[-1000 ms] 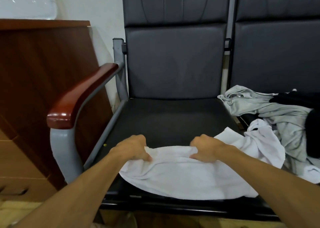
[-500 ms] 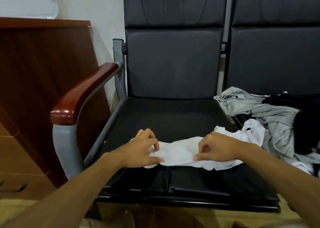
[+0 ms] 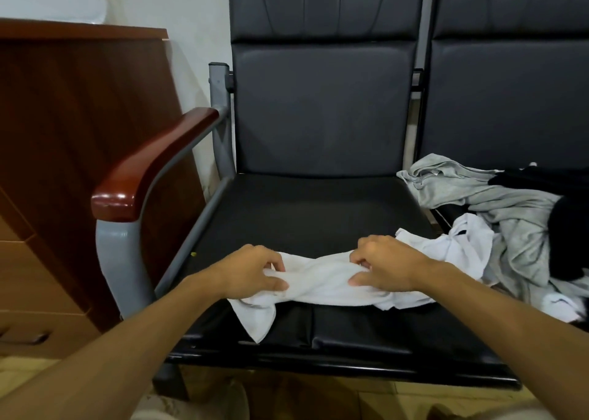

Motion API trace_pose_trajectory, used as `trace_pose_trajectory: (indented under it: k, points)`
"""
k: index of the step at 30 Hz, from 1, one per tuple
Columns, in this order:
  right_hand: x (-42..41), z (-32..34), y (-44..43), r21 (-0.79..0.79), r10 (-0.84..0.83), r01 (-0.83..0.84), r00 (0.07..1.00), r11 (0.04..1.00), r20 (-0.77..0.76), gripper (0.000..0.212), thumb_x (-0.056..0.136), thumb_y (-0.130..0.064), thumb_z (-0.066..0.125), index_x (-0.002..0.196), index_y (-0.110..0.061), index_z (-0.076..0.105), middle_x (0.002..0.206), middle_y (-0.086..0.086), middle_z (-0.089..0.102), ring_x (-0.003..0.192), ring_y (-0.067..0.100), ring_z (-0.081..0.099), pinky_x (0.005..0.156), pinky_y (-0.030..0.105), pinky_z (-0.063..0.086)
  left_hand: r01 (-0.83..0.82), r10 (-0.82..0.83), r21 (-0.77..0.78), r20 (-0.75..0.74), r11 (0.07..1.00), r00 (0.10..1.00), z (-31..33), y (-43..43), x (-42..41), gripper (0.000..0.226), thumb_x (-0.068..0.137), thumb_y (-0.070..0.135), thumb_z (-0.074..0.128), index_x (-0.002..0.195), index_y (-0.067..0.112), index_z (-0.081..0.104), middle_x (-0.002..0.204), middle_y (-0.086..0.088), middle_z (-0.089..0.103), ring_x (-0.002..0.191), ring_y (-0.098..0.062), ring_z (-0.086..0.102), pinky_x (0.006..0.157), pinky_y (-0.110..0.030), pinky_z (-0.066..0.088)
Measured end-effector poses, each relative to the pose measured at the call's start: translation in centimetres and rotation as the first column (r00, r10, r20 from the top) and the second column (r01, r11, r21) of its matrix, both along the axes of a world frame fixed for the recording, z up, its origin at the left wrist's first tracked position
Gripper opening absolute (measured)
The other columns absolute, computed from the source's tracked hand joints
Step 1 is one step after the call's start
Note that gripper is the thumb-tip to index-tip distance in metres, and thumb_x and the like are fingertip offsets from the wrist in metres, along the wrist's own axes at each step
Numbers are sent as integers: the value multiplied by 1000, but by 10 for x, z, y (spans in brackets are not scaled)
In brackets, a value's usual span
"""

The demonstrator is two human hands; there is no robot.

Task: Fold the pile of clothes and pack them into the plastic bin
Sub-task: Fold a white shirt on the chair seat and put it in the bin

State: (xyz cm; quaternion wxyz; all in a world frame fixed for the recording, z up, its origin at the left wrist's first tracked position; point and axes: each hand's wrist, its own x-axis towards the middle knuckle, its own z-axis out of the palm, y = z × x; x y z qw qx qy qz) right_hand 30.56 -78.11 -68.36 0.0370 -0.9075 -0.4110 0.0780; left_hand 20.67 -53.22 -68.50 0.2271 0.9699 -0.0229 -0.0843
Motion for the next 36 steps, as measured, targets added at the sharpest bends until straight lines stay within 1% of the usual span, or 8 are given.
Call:
trace_pose_trajectory:
  k: [9,13,18,21,24,27,32,36]
  points:
    - [-11,32,-18,526,-209,130,973,840,94,32,82,-21,68,68,-33,41,57,-11,53,55,13,45,54,30,37,-183,307,-574,127,799,943,22,-9,-7,14,93,15,56,87,21,67,83,10,66,77,-2,60,71,-19,44]
    - [-32,44,-29,395,16,65,980,917,-198,18,79,-18,76,78,-29,63,57,-27,57,63,-2,55,65,12,38,-116,119,-337,-13,934,993,17,-11,-16,13,97,23,51,94,23,63,80,11,61,69,-1,55,63,-17,43]
    - [-39,32,-38,186,87,-28,943,982,-321,16,75,-24,82,87,-26,72,82,-17,68,81,0,60,76,16,45,70,-82,-101,-121,992,989,1,-24,-22,40,87,55,59,121,33,56,100,14,51,94,-4,50,89,-21,41]
    - [-35,30,-37,489,52,135,935,862,-350,13,77,-7,78,83,-18,73,78,-8,70,73,0,61,70,16,47,163,-168,-68,-93,984,981,-2,-39,-22,59,74,65,67,124,36,53,116,18,45,112,-2,40,99,-24,35]
    - [-36,38,-29,637,84,372,819,675,-568,17,81,-2,73,95,-11,72,88,-2,71,80,4,65,70,16,50,223,-223,-103,9,969,975,-4,-56,-18,36,86,45,66,94,11,58,90,3,54,83,-12,50,82,-37,44]
    - [-28,42,-25,632,148,564,673,531,-725,33,85,-6,70,117,-12,63,115,7,67,103,16,67,90,31,54,-4,38,-329,98,944,994,5,-56,-8,25,97,29,53,107,6,57,102,-4,62,95,-20,59,86,-35,45]
    - [0,17,-42,336,-329,465,861,819,-389,66,81,-43,73,137,-24,43,128,-5,49,119,14,51,94,25,41,-469,676,-724,-6,506,737,15,-27,11,40,101,28,44,136,8,43,127,-6,52,111,-22,51,95,-37,42]
    - [17,1,-56,-110,-398,385,904,916,-156,97,70,-64,72,147,-27,26,142,-1,38,136,23,35,112,44,26,-597,819,-758,-150,264,554,3,1,20,40,99,22,44,134,4,44,113,-11,54,102,-28,54,94,-43,46]
